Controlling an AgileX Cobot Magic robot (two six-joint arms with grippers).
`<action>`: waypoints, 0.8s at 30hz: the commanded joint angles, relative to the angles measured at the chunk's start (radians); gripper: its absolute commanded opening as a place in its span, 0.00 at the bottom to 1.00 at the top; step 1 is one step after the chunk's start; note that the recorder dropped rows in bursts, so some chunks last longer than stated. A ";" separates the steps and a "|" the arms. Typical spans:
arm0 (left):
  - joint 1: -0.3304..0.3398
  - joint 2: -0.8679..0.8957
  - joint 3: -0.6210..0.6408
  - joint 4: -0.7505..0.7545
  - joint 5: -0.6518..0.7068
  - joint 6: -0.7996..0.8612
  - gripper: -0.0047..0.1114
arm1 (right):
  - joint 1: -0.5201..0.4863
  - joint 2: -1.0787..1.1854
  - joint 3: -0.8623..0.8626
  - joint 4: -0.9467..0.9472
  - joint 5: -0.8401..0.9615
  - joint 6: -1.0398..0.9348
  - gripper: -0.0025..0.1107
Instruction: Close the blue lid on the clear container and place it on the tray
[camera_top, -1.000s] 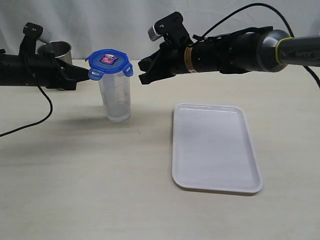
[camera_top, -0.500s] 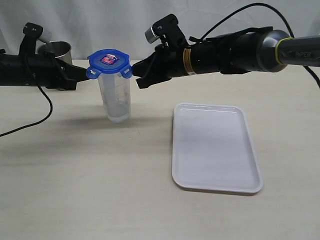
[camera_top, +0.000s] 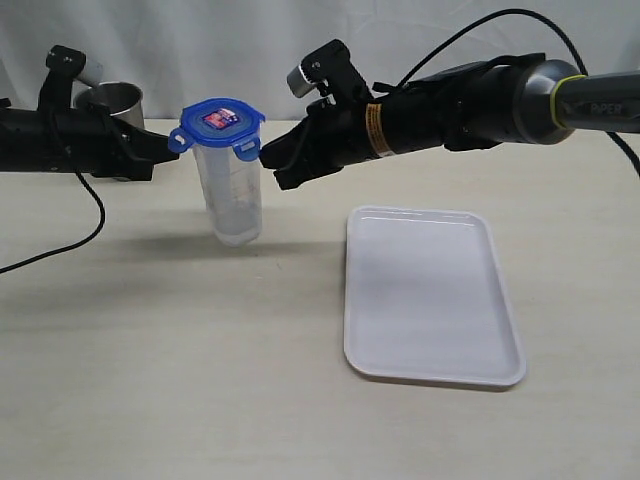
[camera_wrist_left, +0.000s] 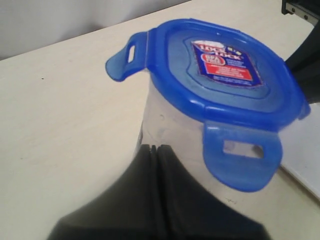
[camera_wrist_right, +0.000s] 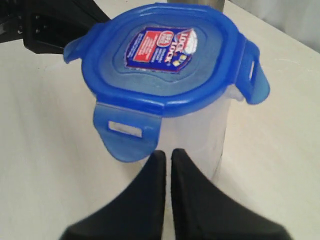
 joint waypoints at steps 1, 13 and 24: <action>-0.002 0.000 0.001 -0.012 0.000 0.006 0.04 | 0.001 -0.001 0.002 -0.005 -0.011 -0.001 0.06; -0.002 0.000 0.001 -0.012 -0.010 0.006 0.04 | 0.001 -0.026 0.002 -0.006 0.060 -0.002 0.06; -0.002 0.000 0.001 -0.012 -0.027 0.010 0.04 | 0.001 -0.026 0.002 -0.005 -0.027 0.016 0.06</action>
